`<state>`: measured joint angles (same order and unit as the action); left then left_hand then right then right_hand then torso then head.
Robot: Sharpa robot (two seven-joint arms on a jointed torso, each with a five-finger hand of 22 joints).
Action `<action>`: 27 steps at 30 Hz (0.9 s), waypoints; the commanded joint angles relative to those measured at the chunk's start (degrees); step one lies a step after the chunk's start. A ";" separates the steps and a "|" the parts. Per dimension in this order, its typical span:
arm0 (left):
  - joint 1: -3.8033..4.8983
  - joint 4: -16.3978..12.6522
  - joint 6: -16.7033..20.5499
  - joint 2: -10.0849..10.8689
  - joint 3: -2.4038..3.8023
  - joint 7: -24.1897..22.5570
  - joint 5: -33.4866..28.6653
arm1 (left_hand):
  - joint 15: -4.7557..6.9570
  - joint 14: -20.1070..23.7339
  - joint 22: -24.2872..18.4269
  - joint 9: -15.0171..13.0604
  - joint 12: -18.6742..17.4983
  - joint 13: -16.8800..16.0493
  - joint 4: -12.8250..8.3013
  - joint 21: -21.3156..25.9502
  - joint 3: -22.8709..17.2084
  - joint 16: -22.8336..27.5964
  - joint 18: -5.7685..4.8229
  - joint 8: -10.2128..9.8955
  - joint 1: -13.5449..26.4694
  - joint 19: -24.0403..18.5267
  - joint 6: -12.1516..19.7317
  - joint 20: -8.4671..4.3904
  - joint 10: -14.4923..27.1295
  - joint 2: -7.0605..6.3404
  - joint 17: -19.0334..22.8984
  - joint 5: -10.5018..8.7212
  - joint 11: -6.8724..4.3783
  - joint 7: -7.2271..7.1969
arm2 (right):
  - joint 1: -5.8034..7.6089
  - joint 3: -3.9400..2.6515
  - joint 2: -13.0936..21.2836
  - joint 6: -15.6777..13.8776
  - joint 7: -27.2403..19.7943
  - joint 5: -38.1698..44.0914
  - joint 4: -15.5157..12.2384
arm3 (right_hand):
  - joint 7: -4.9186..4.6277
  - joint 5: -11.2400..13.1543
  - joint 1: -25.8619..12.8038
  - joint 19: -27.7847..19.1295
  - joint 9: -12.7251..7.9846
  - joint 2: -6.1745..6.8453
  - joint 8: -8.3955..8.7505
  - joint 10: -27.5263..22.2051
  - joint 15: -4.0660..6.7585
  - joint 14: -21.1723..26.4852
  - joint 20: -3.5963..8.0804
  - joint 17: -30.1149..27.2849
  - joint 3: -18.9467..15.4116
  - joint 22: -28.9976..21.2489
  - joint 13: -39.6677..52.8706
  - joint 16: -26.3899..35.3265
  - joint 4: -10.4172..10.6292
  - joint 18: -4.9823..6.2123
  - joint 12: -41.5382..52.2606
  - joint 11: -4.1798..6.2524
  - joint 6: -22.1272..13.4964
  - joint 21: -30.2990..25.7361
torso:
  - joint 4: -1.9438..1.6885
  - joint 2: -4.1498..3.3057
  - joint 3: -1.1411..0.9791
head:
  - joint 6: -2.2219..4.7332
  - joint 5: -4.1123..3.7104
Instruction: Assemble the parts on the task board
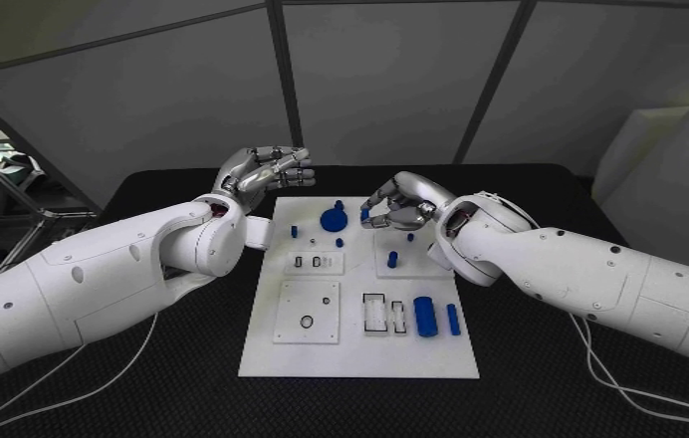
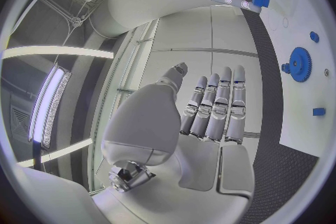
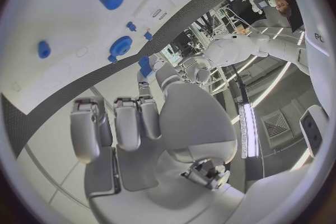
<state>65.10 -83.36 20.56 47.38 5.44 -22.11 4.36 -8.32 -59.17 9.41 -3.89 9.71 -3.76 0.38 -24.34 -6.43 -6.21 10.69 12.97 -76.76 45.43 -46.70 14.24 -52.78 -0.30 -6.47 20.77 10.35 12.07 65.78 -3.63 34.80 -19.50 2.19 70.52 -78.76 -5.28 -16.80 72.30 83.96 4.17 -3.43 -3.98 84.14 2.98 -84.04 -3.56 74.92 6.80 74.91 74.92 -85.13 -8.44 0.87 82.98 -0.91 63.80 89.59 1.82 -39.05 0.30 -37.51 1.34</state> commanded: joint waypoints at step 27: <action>0.15 0.25 -0.53 -0.80 0.05 0.61 0.21 | 0.01 -0.50 -0.09 -0.01 -0.50 0.03 -0.03 -0.44 -0.52 0.41 -0.39 -0.30 0.76 -0.43 -0.47 0.04 -0.35 0.19 -0.14 -1.06 0.07 0.14 | -0.42 4.29 -10.80 2.99 9.03 16.92 4.67 | 0.24 -0.39 -1.20 5.83 0.22 0.32 0.07 1.70 0.50 -3.83 0.52 4.68 0.12 14.76 7.85 -0.24 -0.41 -0.79 0.38 0.45 0.76 0.26 | -0.04 -0.04 -0.03 | -1.81 2.75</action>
<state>65.14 -83.09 20.57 46.65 5.43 -21.33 4.36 -8.19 -59.30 9.42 -3.89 9.42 -3.76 0.23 -24.55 -6.57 -5.99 10.69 12.97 -76.45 45.43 -46.90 14.24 -52.78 0.01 -6.56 20.07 10.35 11.87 65.29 0.58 24.12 -17.28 10.94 85.36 -74.23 -5.41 -16.97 71.36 83.96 4.24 -3.12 -3.83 84.14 2.98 -84.04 -3.57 74.92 6.92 74.90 74.92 -85.13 -8.58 0.87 83.20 -0.91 63.94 89.59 1.83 -39.09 0.27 -39.19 3.96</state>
